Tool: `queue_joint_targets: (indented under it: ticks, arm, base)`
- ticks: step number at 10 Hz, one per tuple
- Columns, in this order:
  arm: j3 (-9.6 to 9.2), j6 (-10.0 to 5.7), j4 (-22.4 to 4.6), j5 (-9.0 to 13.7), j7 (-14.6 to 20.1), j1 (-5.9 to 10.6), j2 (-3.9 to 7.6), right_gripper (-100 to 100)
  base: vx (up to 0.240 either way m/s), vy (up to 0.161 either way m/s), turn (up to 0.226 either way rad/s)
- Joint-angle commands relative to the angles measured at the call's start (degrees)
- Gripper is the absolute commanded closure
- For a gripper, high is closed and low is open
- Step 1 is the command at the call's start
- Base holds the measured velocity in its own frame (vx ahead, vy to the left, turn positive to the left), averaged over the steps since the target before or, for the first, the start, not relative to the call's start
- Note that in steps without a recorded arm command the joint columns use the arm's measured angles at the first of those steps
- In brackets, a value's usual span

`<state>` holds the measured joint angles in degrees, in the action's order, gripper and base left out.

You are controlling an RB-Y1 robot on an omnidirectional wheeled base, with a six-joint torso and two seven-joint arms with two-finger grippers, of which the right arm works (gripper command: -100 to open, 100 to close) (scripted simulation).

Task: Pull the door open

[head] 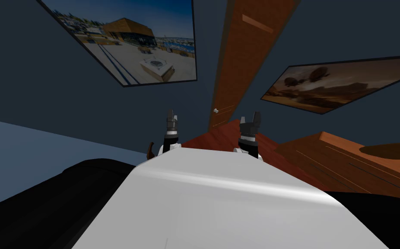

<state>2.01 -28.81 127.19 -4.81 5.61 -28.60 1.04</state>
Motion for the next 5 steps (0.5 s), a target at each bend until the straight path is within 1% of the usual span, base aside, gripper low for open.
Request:
queue_joint_targets:
  ticks: [1, 5]
  arm:
    - [-0.03, -0.44, -1.6, -0.3, -1.2, 0.60, 0.32, -100]
    - [-0.11, -1.50, -5.4, -1.1, -4.2, 2.03, 1.00, -100]
  base:
    - [0.099, 0.021, 0.054]
    - [0.044, -0.039, 0.018]
